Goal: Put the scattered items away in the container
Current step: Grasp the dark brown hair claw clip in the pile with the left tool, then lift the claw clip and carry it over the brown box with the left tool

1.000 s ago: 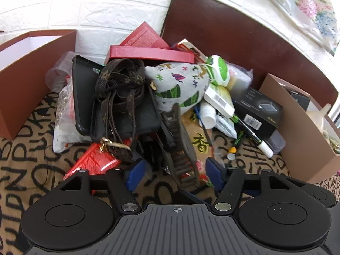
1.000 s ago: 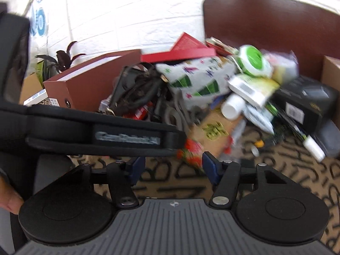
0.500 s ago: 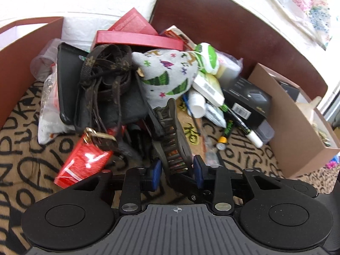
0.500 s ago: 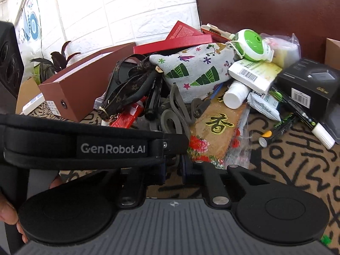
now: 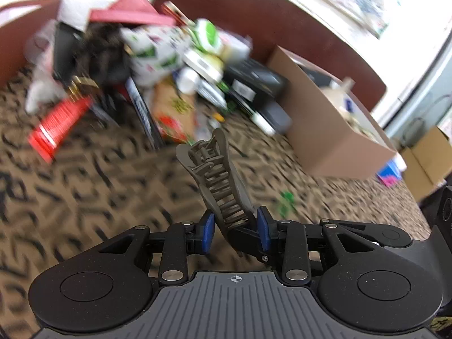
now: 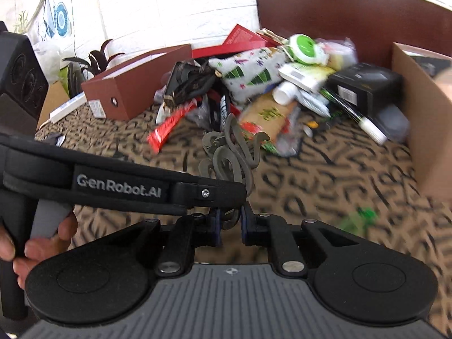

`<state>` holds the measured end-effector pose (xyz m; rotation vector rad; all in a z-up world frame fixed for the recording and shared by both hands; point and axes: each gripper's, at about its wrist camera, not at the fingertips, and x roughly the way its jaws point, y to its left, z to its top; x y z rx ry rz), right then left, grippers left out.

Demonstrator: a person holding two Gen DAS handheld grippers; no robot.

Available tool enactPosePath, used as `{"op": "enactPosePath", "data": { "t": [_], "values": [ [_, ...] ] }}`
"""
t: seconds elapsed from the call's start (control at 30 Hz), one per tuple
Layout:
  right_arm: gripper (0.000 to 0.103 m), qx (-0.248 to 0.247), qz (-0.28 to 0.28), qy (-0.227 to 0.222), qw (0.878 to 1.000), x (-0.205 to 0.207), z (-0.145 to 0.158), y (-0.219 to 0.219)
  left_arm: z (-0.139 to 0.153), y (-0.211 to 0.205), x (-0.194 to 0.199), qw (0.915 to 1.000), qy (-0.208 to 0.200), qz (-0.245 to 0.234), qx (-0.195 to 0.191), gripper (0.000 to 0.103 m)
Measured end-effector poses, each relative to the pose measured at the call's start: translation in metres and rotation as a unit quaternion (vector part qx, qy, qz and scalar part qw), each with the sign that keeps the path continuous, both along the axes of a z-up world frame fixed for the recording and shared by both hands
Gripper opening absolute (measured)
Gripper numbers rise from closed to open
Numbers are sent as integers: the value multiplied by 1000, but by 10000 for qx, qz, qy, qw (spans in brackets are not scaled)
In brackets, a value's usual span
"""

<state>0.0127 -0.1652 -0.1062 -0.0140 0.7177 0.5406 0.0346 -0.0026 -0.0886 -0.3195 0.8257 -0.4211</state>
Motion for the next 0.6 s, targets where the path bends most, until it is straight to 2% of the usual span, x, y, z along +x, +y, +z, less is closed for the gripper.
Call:
{"op": "enactPosePath", "data": {
  "t": [0.13, 0.17, 0.3, 0.37, 0.43, 0.5, 0.6],
  "values": [
    [16, -131, -167, 170, 9996, -28, -5, -29, -8, -26, -22, 9990, 136, -427, -16, 32],
    [16, -150, -195, 232, 9994, -35, -7, -37, -11, -31, -26, 9984, 189, -528, -29, 35],
    [17, -302, -370, 326, 9983, -51, -12, -54, -17, -42, -39, 9985, 172, -477, 227, 65],
    [18, -246, -420, 313, 9983, -54, -12, -57, -15, -41, -42, 9986, 174, -382, 332, 74],
    [27, -161, -436, 296, 9985, -55, -13, -57, -13, -34, -42, 9990, 195, -284, 280, 76],
    [40, -94, -431, 263, 9987, -55, -12, -54, -11, -29, -39, 9993, 183, -133, 281, 78],
    [46, -49, -446, 144, 9989, -55, -11, -53, -5, -28, -31, 9995, 177, -18, 258, 79]
  ]
}}
